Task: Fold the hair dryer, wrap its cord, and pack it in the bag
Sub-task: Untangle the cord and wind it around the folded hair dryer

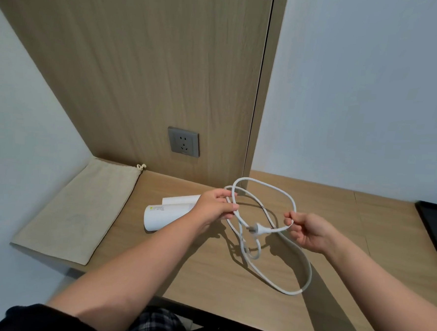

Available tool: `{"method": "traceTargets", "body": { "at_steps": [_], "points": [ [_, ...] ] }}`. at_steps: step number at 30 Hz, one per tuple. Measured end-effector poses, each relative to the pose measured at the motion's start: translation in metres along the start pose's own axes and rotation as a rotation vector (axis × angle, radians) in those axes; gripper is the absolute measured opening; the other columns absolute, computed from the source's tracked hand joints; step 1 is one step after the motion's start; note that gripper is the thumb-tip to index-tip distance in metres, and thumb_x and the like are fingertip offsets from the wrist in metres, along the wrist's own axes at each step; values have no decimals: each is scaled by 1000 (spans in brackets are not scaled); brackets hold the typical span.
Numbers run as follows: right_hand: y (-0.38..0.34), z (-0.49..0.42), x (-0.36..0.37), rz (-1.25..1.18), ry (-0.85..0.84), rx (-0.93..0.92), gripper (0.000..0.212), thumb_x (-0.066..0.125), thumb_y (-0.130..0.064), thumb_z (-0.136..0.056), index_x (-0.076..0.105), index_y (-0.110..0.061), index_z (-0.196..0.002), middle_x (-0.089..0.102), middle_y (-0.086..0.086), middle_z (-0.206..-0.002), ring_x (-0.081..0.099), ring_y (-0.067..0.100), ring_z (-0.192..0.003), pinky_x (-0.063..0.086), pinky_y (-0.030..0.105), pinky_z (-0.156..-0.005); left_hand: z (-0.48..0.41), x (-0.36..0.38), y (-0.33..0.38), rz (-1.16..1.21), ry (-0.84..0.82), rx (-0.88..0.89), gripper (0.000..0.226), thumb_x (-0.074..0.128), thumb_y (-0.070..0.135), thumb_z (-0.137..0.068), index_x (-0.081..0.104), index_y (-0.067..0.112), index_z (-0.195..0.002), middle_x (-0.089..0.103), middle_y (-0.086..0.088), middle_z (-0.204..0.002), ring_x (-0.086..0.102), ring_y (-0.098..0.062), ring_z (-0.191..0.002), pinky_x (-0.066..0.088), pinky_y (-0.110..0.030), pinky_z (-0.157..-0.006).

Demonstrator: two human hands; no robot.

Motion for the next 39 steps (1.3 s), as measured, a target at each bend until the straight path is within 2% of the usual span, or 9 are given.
{"method": "traceTargets", "body": {
  "at_steps": [6, 12, 16, 20, 23, 25, 28, 34, 39],
  "points": [
    [-6, -6, 6, -55, 74, -134, 27, 28, -10, -101, 46, -6, -82, 43, 6, -61, 33, 7, -27, 31, 14, -28, 0, -11, 8, -306, 56, -31, 26, 69, -2, -82, 66, -1, -108, 69, -20, -89, 67, -28, -72, 59, -40, -81],
    [-11, -10, 7, -71, 92, -150, 25, 28, -12, -101, 45, -7, -83, 41, 7, -66, 33, 8, -27, 32, 15, -29, 11, -13, 22, -180, 2, -22, 27, 49, -8, -90, 68, 5, -104, 70, -16, -84, 63, -12, -55, 53, -19, -53],
    [-4, -1, 27, 70, -7, -142, 24, 28, -8, -100, 45, -6, -84, 50, 7, -53, 36, 8, -30, 35, 17, -29, 13, -12, 31, -224, -61, 69, 38, 49, -9, -88, 63, 5, -121, 74, -12, -99, 63, -12, -70, 51, -20, -59],
    [7, 11, 55, 177, -202, -82, 24, 29, -10, -100, 49, -4, -87, 57, 8, -52, 39, 10, -34, 41, 18, -35, 12, -2, 41, -284, -109, 131, 38, 57, -1, -86, 65, 10, -121, 74, 7, -85, 61, -5, -73, 49, -22, -65],
    [16, 18, 72, 479, -330, -123, 19, 48, -19, -96, 57, -2, -94, 54, 7, -61, 40, 11, -44, 39, 22, -43, 11, 3, 47, -297, -104, 144, 36, 62, 3, -86, 66, 10, -121, 73, 8, -81, 61, -4, -69, 48, -21, -62],
    [19, 21, 79, 789, -272, -221, 13, 68, -17, -84, 64, -5, -89, 52, 5, -60, 39, 12, -47, 34, 25, -48, 10, 1, 48, -313, -94, 142, 37, 58, 1, -87, 65, 10, -122, 74, 3, -88, 62, -5, -70, 48, -22, -62],
    [17, 22, 83, 993, -125, -320, 12, 73, -9, -75, 67, -2, -82, 52, 4, -56, 41, 12, -42, 35, 25, -46, 13, -5, 44, -292, -105, 127, 37, 53, 1, -90, 62, 11, -124, 74, 1, -94, 65, -7, -76, 52, -25, -67],
    [4, 19, 79, 813, -229, -280, 16, 61, -2, -86, 58, -4, -71, 47, -1, -41, 37, 9, -35, 34, 21, -41, 19, -16, 25, -225, 54, 171, 31, 62, 8, -87, 56, 11, -118, 72, -9, -100, 67, -19, -91, 54, -37, -82],
    [-6, 13, 79, 512, -328, -148, 24, 48, -1, -92, 48, -4, -68, 40, 3, -49, 30, 9, -37, 32, 20, -38, 23, -1, -7, -640, -405, 78, 32, 59, 26, -93, 60, 17, -124, 62, -1, -125, 57, -12, -115, 44, -24, -95]
  ]
}}
Point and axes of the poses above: each hand's wrist, its own z-axis away from the middle knuckle, its own x-axis out of the palm, y = z × x, the point moved 2 cm from there along -z, towards the middle knuckle
